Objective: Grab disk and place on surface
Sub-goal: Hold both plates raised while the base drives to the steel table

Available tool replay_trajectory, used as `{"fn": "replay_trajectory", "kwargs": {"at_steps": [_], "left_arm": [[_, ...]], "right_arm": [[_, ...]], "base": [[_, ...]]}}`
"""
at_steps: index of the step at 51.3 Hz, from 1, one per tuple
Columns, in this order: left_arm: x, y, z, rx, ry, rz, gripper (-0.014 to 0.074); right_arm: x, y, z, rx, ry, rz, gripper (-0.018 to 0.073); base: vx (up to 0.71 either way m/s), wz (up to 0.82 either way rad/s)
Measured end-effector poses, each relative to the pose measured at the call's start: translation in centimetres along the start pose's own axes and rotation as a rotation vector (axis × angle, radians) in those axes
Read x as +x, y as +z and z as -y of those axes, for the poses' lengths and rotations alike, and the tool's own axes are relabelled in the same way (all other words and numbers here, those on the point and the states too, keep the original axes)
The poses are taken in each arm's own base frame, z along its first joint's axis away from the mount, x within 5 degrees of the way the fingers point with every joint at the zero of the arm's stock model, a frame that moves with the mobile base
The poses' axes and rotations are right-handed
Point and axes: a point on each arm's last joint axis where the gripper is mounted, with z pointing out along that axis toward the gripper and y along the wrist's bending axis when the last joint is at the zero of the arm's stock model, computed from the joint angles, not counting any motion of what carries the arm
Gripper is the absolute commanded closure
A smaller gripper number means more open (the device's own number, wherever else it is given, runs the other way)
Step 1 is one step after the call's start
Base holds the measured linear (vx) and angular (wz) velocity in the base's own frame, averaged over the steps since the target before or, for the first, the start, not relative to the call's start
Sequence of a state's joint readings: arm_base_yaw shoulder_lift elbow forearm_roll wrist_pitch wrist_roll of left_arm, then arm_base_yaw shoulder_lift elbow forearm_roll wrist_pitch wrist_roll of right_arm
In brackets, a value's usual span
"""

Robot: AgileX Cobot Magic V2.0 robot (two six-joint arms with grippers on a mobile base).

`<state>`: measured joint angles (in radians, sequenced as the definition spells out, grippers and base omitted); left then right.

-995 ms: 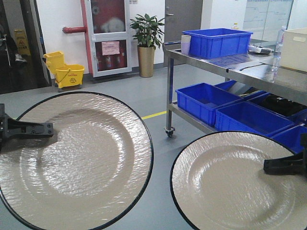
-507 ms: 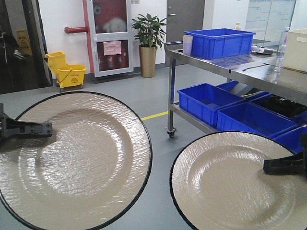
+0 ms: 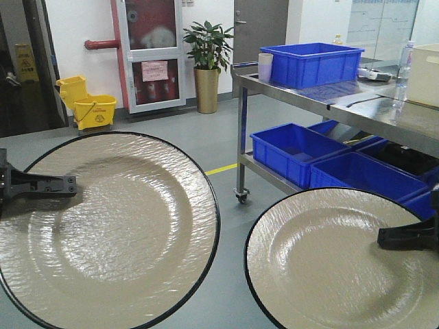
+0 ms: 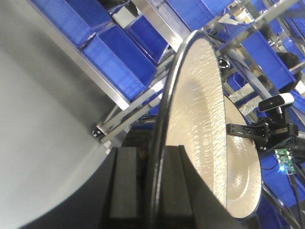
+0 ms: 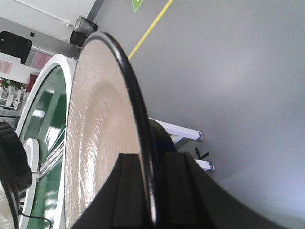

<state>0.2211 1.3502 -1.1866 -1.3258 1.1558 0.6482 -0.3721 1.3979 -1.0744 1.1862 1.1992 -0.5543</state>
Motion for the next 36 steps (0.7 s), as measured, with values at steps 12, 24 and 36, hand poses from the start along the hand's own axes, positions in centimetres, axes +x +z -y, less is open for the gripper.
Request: {"fn": "replay_trajectory", "kwargs": {"at_steps": [12,24,36], "left_arm": [[0.00,0.00,0.00,0.000,0.000,0.000,0.0601],[0.00,0.00,0.00,0.000,0.000,0.000,0.0601],[-0.01,0.00,-0.01,-0.001,0.000,0.001,0.0601]], "right_arm": [[0.00,0.00,0.00,0.000,0.000,0.000,0.0568],[0.00,0.00,0.00,0.000,0.000,0.000,0.0568],[0.00,0.00,0.00,0.000,0.000,0.000,0.0568]], "base": [[0.26,0.12],[0.33,0.14],[0.38,0.06]]}}
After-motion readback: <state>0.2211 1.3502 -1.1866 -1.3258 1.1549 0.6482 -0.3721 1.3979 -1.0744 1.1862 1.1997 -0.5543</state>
